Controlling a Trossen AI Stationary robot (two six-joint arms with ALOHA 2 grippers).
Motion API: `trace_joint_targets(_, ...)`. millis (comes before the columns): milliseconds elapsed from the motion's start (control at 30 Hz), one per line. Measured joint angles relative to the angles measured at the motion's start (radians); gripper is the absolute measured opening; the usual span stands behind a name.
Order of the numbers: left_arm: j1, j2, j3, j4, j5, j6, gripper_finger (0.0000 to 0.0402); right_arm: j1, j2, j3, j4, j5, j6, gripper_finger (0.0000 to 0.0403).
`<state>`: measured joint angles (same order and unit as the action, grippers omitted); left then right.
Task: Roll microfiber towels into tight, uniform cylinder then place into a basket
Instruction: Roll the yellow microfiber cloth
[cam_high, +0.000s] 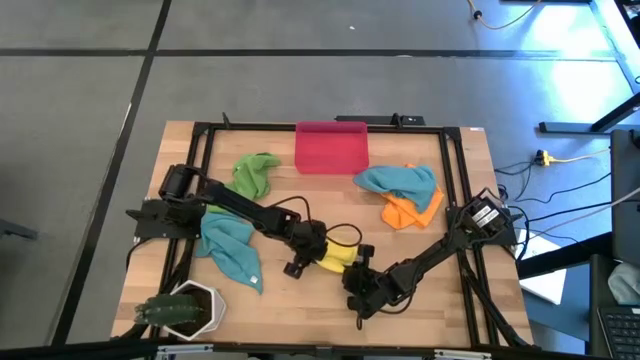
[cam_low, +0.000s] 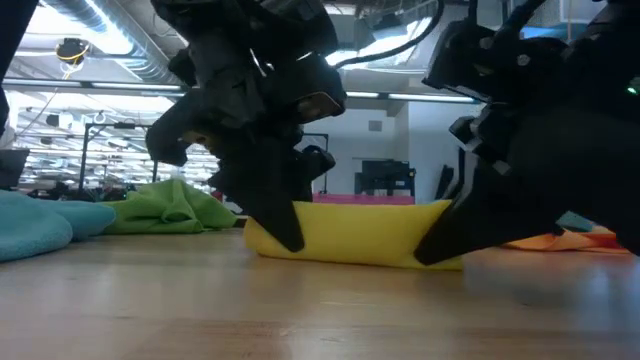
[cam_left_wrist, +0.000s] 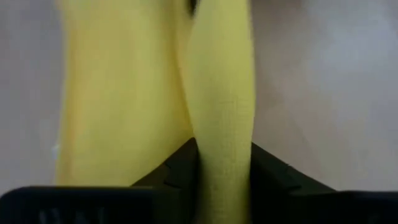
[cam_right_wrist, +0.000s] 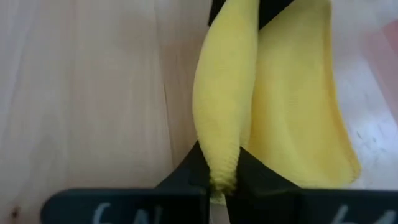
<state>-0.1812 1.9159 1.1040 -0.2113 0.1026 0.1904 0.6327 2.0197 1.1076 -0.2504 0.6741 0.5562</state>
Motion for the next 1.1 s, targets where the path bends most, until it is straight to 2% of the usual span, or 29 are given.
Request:
trace_joint_targets(167, -0.017, -0.081, -0.001, -0.068, -0.119, 0.021, 0.0133, -0.009, -0.005, 0.0, 0.0, -0.038, 0.05, 0.0022)
trace_joint_targets(300, -0.037, -0.114, -0.001, -0.114, -0.186, 0.022, 0.0137, -0.031, -0.017, 0.0, 0.0, -0.102, 0.086, 0.0022)
trace_joint_targets(500, -0.069, -0.124, 0.001, -0.172, -0.268, 0.022, 0.0137, -0.072, -0.023, 0.0, 0.055, -0.207, 0.093, 0.0022)
trace_joint_targets(700, -0.085, -0.127, 0.001, -0.272, -0.373, -0.004, 0.0137, -0.105, -0.026, -0.005, 0.081, -0.267, 0.091, 0.0022)
trace_joint_targets(933, -0.086, -0.127, 0.003, -0.302, -0.381, -0.03, 0.0137, -0.125, -0.06, -0.16, 0.395, -0.324, 0.102, 0.0022)
trace_joint_targets(1100, -0.086, -0.162, 0.003, -0.328, -0.428, -0.028, 0.0138, -0.132, -0.101, -0.285, 0.547, -0.339, 0.193, 0.0021)
